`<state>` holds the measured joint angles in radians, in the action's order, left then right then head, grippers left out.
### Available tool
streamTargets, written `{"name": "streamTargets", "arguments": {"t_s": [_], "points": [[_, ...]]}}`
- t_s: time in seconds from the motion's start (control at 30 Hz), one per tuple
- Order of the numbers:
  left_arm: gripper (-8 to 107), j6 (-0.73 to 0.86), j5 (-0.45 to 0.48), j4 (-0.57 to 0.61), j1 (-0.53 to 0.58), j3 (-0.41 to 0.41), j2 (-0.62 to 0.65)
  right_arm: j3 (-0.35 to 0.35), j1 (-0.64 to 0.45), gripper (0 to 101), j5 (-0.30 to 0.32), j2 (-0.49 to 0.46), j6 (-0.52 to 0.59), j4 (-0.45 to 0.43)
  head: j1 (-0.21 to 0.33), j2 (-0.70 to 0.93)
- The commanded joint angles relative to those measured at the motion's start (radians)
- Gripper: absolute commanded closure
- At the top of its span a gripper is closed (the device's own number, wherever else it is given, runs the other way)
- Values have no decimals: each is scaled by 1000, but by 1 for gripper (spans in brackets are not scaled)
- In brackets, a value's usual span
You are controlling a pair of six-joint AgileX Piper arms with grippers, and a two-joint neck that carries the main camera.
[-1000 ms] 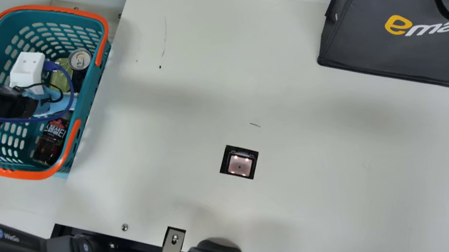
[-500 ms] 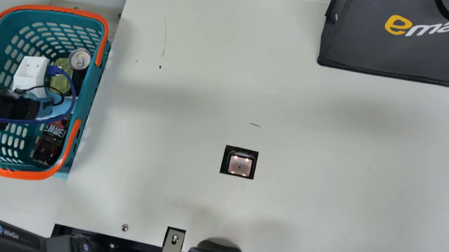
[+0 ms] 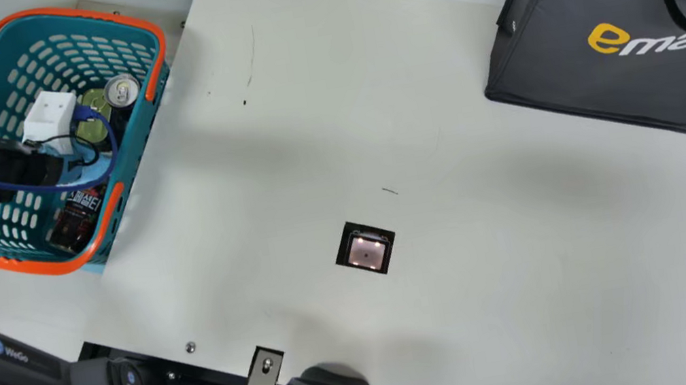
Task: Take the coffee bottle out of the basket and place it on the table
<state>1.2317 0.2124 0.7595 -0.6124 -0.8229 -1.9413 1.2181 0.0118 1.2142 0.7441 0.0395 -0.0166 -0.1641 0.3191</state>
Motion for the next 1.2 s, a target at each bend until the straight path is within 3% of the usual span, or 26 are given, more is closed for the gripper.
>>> {"name": "streamTargets", "arguments": {"t_s": [0.0,1.17], "points": [[9,6,-2,4,-1,-1,-5,0,0,10,0,0,0,0,26,2],[9,160,-44,159,24,-37,-112,0,0,10,0,0,0,0,26,2]]}}
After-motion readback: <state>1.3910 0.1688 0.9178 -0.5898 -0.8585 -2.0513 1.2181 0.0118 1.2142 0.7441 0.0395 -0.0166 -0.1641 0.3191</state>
